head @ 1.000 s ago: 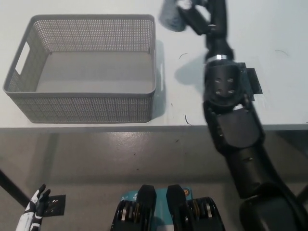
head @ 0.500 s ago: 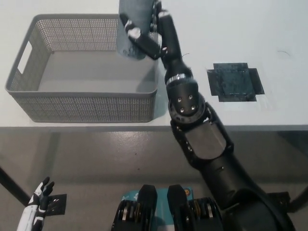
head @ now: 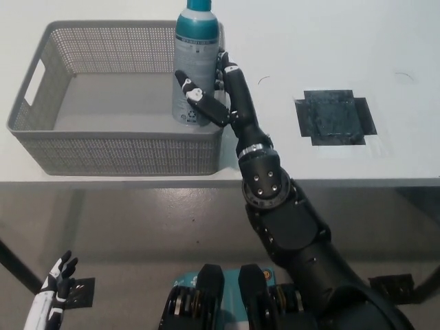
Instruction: Use the right hand to pick up an air purifying spray and put it inside a container
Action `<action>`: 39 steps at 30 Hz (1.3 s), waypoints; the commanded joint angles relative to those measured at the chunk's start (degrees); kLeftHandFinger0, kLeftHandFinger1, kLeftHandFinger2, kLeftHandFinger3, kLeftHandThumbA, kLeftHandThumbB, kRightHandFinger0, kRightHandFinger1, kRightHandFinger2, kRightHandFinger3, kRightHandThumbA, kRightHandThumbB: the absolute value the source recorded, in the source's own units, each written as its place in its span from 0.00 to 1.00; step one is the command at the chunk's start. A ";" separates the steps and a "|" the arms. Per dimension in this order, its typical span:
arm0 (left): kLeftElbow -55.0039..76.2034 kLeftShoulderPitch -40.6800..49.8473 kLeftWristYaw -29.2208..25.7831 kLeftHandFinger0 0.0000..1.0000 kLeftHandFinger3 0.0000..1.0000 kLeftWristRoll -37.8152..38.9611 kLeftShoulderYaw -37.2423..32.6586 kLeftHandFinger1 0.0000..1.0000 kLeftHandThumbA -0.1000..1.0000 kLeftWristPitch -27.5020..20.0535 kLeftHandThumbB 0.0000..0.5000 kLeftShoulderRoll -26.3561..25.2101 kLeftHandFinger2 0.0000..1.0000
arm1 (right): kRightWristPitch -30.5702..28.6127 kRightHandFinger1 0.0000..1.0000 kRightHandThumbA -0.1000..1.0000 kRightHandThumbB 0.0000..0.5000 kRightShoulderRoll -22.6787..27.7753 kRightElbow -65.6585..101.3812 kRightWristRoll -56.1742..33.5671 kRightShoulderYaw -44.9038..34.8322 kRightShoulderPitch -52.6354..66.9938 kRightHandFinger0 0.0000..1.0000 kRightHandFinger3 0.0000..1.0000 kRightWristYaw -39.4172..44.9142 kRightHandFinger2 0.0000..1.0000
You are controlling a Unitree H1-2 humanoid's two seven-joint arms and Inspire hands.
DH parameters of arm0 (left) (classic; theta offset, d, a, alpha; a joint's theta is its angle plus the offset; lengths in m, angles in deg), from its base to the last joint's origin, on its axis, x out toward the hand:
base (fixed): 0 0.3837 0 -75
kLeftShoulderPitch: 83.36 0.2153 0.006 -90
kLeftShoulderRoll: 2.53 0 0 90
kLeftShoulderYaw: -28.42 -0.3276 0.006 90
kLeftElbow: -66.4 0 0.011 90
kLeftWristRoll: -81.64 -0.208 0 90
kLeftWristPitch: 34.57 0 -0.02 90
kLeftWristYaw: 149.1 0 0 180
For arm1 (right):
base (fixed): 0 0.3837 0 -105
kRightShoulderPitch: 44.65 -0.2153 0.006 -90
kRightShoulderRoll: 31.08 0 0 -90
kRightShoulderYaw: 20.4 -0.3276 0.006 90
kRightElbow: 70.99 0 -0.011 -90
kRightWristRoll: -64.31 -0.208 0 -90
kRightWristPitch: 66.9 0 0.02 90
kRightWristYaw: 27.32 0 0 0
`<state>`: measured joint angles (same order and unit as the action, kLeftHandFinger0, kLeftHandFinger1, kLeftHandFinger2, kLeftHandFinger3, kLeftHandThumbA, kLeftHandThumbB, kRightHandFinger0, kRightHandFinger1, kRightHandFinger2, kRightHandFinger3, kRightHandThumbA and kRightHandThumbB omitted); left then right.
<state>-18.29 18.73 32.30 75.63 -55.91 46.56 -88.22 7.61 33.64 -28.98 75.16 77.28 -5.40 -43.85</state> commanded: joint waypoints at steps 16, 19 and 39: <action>2.06 0.46 0.18 1.00 1.00 -0.20 -0.23 1.00 1.00 -0.26 0.47 -0.65 1.00 | -4.22 1.00 0.50 1.00 -0.80 2.24 -8.57 -3.53 1.62 1.00 1.00 10.95 1.00; 2.19 0.47 -0.04 1.00 1.00 -0.30 -0.17 1.00 1.00 0.16 0.44 -0.41 1.00 | -4.35 1.00 0.49 1.00 -0.42 3.51 -9.08 -3.55 1.59 1.00 1.00 12.10 1.00; 1.57 0.01 0.09 1.00 1.00 -0.44 -0.72 1.00 1.00 0.21 0.45 -0.71 1.00 | 7.55 1.00 0.57 1.00 8.77 29.31 -11.46 -6.02 1.47 1.00 1.00 17.03 1.00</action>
<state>-17.84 18.81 32.36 75.45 -56.70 47.07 -88.24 9.53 39.87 -8.24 66.62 73.21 -0.35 -29.40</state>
